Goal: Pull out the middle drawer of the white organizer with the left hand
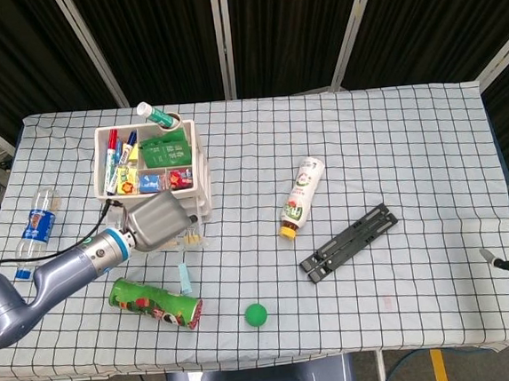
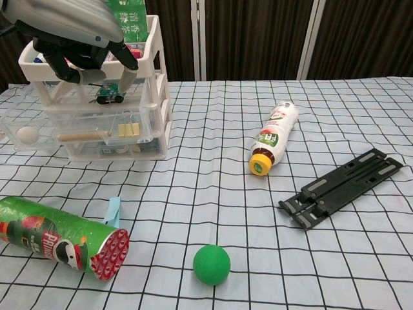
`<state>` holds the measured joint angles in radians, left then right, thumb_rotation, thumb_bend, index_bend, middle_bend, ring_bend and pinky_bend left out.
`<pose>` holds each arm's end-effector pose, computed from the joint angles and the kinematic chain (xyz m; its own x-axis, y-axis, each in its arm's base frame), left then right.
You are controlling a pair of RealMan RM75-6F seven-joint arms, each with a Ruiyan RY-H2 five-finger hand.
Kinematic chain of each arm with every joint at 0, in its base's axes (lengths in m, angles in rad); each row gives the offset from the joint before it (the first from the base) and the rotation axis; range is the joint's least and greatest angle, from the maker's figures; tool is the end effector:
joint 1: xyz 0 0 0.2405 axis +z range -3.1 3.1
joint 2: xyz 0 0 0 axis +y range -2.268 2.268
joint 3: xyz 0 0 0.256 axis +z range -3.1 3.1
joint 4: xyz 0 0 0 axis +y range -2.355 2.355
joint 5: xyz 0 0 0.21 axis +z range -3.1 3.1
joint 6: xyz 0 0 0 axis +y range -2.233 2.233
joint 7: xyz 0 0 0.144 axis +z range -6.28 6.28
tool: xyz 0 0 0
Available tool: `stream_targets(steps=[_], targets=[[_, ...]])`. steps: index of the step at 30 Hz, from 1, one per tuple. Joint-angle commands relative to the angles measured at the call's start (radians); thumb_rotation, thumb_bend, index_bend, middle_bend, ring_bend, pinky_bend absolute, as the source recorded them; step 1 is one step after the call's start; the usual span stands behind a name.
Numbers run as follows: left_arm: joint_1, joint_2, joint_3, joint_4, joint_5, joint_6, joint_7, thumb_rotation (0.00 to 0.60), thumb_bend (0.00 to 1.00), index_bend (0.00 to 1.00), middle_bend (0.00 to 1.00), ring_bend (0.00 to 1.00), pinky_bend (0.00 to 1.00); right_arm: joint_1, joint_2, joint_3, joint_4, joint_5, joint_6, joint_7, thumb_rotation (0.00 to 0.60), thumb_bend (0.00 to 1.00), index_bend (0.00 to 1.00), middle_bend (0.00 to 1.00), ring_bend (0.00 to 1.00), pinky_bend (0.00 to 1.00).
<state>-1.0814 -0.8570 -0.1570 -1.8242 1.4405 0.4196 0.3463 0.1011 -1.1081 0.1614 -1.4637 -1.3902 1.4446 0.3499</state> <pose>-0.0649 0.3546 0.1155 0.9383 -0.0215 0.3453 0.1950 -0.7916 -0.5791 -0.3429 -0.2104 0.1993 0.1880 0.1206 0.9747 -0.9810 0.0712 0.1804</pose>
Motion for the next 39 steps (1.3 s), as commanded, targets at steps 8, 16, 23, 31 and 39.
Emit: stream_targets(steps=[8,16,23,31,39], targets=[[-0.013,-0.033,0.024,0.005,-0.022,-0.006,0.026,0.6,0.68,0.37,0.95,0.87,0.77,-0.002,0.001,0.002,0.0,-0.003,0.006,0.005,0.6,0.03,0.0,0.0,0.0,0.0],[-0.029,-0.055,0.04,0.014,-0.045,-0.015,0.051,0.6,0.68,0.35,0.95,0.87,0.77,-0.005,0.003,0.007,0.004,0.0,0.008,0.02,0.6,0.03,0.0,0.0,0.0,0.0],[-0.052,-0.083,0.059,0.032,-0.1,-0.016,0.097,0.6,0.68,0.32,0.95,0.87,0.77,-0.005,0.004,0.007,0.005,-0.001,0.005,0.023,0.6,0.03,0.0,0.0,0.0,0.0],[-0.075,-0.111,0.083,0.042,-0.156,-0.006,0.139,0.6,0.69,0.31,0.95,0.87,0.77,-0.006,0.005,0.009,0.005,-0.001,0.008,0.024,0.6,0.03,0.0,0.0,0.0,0.0],[-0.086,-0.097,0.108,0.023,-0.18,0.002,0.158,0.6,0.69,0.33,0.95,0.87,0.77,-0.008,0.005,0.011,0.007,0.0,0.012,0.027,0.6,0.03,0.0,0.0,0.0,0.0]])
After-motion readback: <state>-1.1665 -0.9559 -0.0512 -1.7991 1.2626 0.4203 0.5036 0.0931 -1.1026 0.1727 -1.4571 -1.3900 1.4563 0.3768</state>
